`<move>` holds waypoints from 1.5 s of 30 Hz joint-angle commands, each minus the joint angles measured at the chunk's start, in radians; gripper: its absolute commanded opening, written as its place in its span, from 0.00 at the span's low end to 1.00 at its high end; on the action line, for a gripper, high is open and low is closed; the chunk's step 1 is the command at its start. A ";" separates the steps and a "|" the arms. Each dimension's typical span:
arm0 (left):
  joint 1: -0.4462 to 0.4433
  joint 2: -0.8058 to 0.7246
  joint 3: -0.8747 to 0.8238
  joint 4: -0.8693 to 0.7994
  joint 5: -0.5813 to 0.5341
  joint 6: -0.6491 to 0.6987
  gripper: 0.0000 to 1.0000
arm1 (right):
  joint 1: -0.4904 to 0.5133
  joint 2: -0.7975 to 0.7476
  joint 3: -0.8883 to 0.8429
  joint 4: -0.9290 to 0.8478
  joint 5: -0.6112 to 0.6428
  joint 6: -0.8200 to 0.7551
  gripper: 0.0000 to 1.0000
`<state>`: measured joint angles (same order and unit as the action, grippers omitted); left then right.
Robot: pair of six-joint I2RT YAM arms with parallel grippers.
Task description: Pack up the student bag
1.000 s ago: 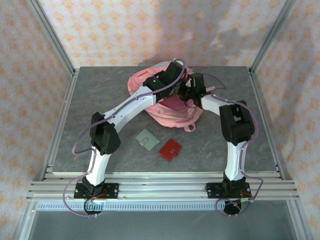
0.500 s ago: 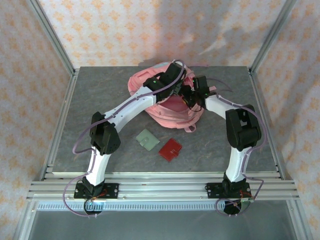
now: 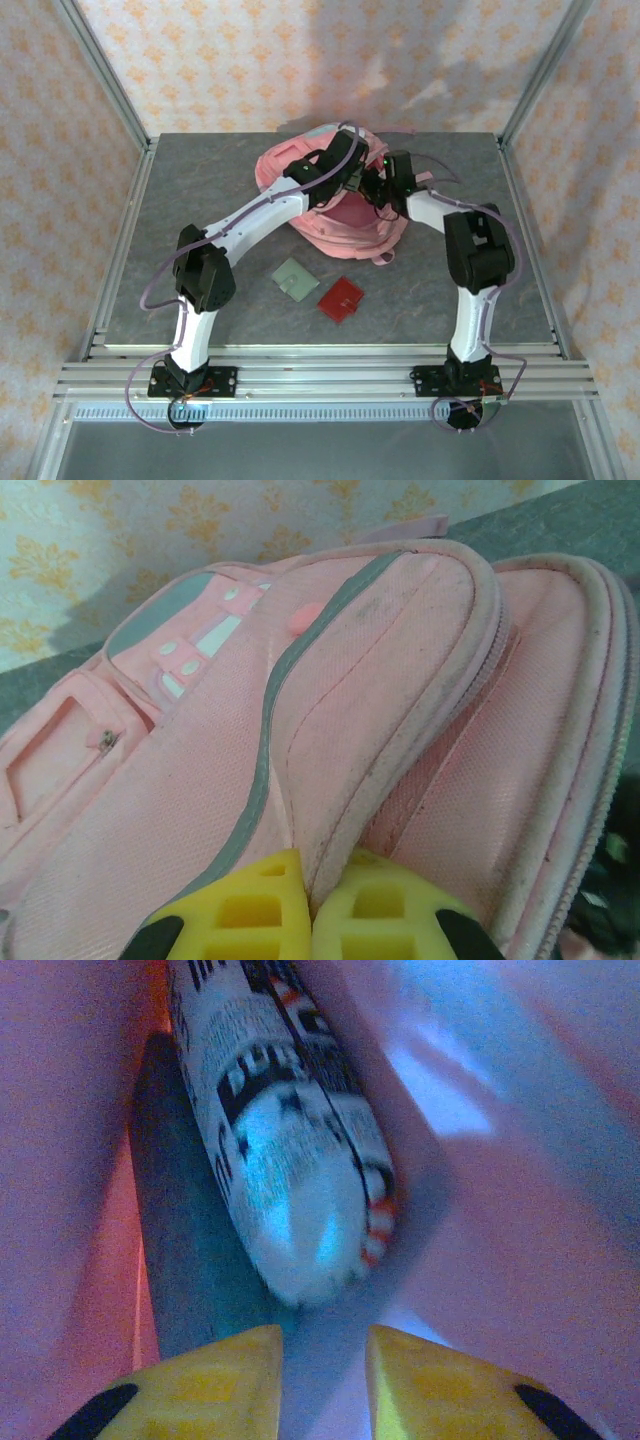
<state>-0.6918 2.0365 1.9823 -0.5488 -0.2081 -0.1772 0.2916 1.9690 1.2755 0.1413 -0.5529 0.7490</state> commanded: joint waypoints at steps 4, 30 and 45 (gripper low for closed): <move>-0.013 0.035 0.072 0.089 0.074 -0.204 0.00 | 0.000 -0.378 -0.291 -0.103 0.120 -0.107 0.43; 0.189 -0.336 -0.822 0.659 0.360 -0.633 0.71 | 0.242 -0.817 -0.594 -0.254 0.337 -0.128 0.50; 0.198 -0.096 -0.750 0.726 0.406 -0.664 0.39 | 0.316 -0.630 -0.444 -0.334 0.374 -0.096 0.49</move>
<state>-0.4950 1.9045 1.1908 0.1326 0.1825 -0.8360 0.5911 1.3018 0.7807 -0.1596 -0.2195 0.6529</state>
